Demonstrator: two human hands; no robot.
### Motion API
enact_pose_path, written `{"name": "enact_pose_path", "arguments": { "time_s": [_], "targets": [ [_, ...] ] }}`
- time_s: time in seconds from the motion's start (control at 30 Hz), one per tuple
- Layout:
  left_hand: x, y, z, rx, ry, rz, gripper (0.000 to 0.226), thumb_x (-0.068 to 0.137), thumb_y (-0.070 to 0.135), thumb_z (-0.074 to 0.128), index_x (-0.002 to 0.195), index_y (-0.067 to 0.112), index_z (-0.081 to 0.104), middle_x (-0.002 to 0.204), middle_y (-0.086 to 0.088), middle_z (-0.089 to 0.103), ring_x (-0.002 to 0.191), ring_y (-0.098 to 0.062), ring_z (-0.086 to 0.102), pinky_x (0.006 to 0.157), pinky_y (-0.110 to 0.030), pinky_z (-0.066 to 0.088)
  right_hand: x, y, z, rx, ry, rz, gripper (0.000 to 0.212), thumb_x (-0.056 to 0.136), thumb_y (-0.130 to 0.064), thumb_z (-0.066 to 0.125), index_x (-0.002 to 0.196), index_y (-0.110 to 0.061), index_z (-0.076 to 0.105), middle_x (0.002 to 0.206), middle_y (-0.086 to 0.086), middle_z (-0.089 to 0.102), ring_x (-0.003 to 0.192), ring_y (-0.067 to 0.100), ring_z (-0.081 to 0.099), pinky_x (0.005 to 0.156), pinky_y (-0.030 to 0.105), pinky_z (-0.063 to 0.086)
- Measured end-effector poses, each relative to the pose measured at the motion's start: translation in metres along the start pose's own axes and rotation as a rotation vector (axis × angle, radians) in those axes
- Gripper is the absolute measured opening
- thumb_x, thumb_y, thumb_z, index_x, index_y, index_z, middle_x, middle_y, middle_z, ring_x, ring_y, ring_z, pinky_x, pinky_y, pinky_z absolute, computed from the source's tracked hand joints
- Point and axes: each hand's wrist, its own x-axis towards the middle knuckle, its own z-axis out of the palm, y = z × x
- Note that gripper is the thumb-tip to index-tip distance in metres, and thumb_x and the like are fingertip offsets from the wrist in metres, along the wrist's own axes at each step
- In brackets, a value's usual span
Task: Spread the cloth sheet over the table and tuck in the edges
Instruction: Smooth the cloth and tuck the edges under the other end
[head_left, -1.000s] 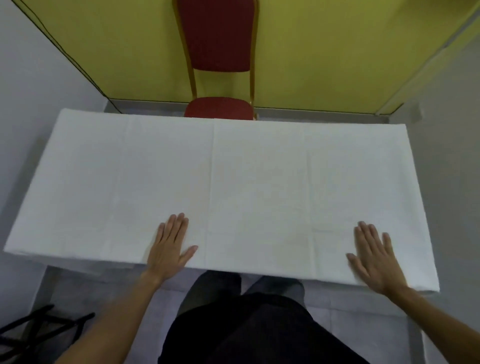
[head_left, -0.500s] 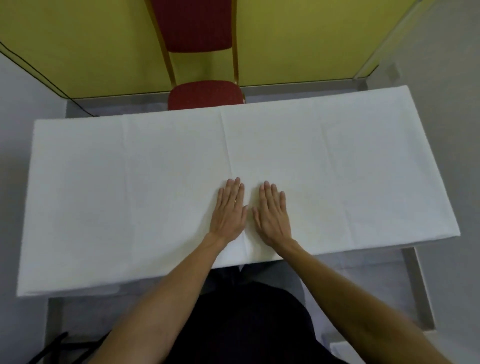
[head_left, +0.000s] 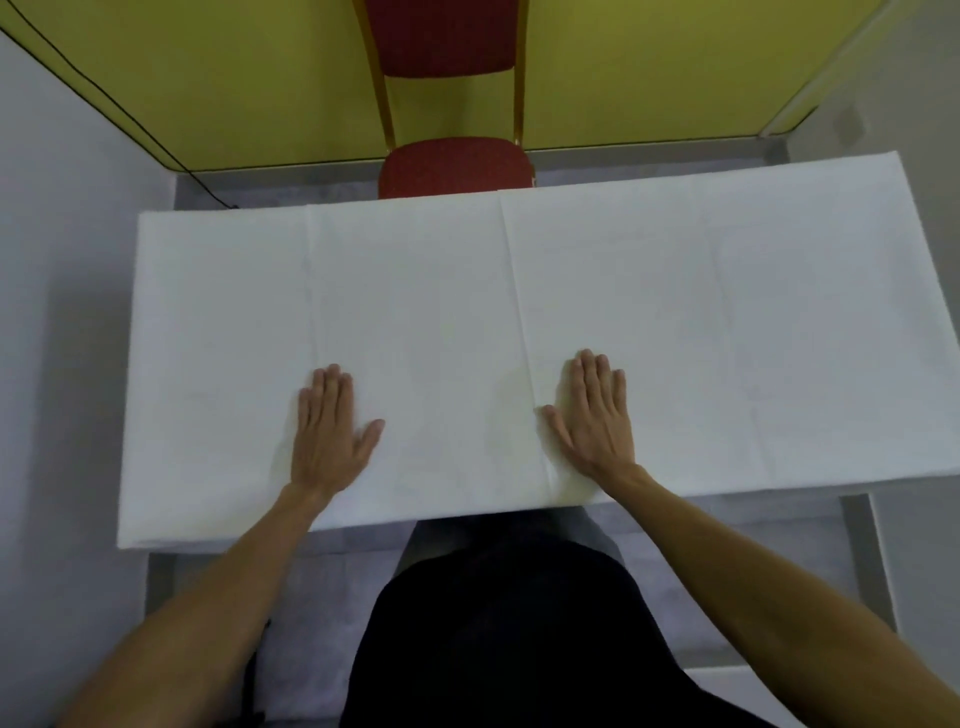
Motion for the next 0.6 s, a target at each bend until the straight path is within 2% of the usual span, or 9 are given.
{"name": "enact_pose_path", "arguments": {
  "time_s": [0.13, 0.2, 0.27, 0.37, 0.47, 0.6],
  "targets": [
    [0.027, 0.091, 0.007, -0.141, 0.046, 0.114, 0.062, 0.1, 0.033, 0.036, 0.15, -0.002, 0.028, 0.161, -0.017, 0.019, 0.151, -0.03, 0.009, 0.121, -0.052, 0.017, 0.01, -0.053, 0.004, 0.095, 0.061, -0.136, 0.06, 0.104, -0.033, 0.029, 0.152, 0.004, 0.029, 0.161, 0.021, 0.026, 0.15, 0.037, 0.021, 0.123, 0.053, 0.01],
    [0.037, 0.138, 0.013, -0.133, 0.032, 0.175, 0.058, 0.102, 0.029, 0.032, 0.152, 0.0, 0.026, 0.162, -0.017, 0.016, 0.152, -0.03, 0.008, 0.121, -0.05, 0.017, 0.013, -0.078, 0.013, 0.125, 0.064, -0.18, 0.057, 0.106, -0.029, 0.021, 0.154, 0.001, 0.026, 0.163, 0.018, 0.021, 0.152, 0.034, 0.017, 0.124, 0.052, 0.01],
    [0.037, 0.151, 0.022, -0.075, 0.023, 0.182, 0.058, 0.103, 0.031, 0.025, 0.153, 0.002, 0.024, 0.163, -0.016, 0.014, 0.152, -0.03, 0.006, 0.121, -0.051, 0.018, 0.012, -0.086, 0.023, 0.112, 0.063, -0.163, 0.057, 0.107, -0.03, 0.017, 0.156, -0.001, 0.02, 0.165, 0.016, 0.014, 0.154, 0.031, 0.01, 0.124, 0.052, 0.01],
    [0.023, 0.118, 0.026, -0.038, -0.01, 0.114, 0.066, 0.102, 0.043, 0.028, 0.155, 0.005, 0.019, 0.164, -0.014, 0.01, 0.152, -0.028, 0.004, 0.123, -0.048, 0.013, 0.006, -0.073, 0.027, 0.023, 0.029, -0.177, 0.063, 0.107, -0.039, 0.022, 0.158, -0.004, 0.014, 0.167, 0.012, 0.008, 0.155, 0.028, 0.003, 0.125, 0.05, 0.005],
    [0.0, 0.059, 0.021, 0.037, -0.012, 0.127, 0.07, 0.101, 0.048, 0.029, 0.156, 0.006, 0.015, 0.165, -0.012, 0.007, 0.152, -0.028, 0.003, 0.121, -0.05, 0.015, 0.006, -0.065, 0.027, -0.03, 0.052, -0.196, 0.069, 0.105, -0.047, 0.026, 0.158, -0.004, 0.014, 0.167, 0.013, 0.009, 0.154, 0.029, 0.005, 0.124, 0.052, 0.006],
    [-0.019, 0.001, 0.009, 0.049, -0.026, 0.057, 0.074, 0.1, 0.05, 0.028, 0.155, 0.002, 0.015, 0.164, -0.013, 0.008, 0.152, -0.027, 0.004, 0.122, -0.05, 0.014, 0.002, -0.104, 0.034, 0.011, 0.059, -0.12, 0.07, 0.104, -0.042, 0.032, 0.156, 0.002, 0.016, 0.165, 0.019, 0.013, 0.153, 0.035, 0.009, 0.124, 0.053, 0.008]
  ]
}}
